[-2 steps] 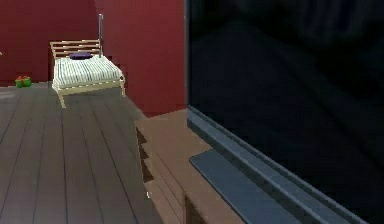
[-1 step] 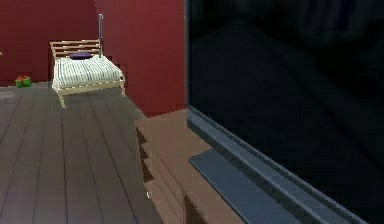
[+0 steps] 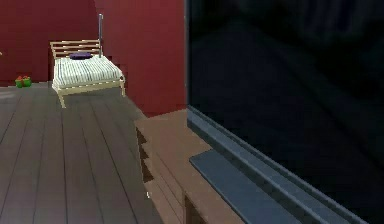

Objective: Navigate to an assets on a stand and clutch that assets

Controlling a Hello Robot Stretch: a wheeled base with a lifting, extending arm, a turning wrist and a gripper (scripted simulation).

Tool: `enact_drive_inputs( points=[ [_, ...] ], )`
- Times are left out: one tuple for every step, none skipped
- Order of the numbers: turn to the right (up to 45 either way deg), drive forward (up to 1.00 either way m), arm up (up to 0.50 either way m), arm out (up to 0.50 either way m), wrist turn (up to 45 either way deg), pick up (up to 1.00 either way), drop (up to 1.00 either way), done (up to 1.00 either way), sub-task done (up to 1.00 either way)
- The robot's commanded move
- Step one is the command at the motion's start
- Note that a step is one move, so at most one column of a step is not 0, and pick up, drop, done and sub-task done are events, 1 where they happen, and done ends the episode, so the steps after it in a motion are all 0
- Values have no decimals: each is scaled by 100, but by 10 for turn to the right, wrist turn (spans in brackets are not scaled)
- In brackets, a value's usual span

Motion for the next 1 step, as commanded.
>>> enact_drive_inputs(
  points=[
    [0, 0, 0, 0, 0, 0, 0, 100, 0]
  ],
)
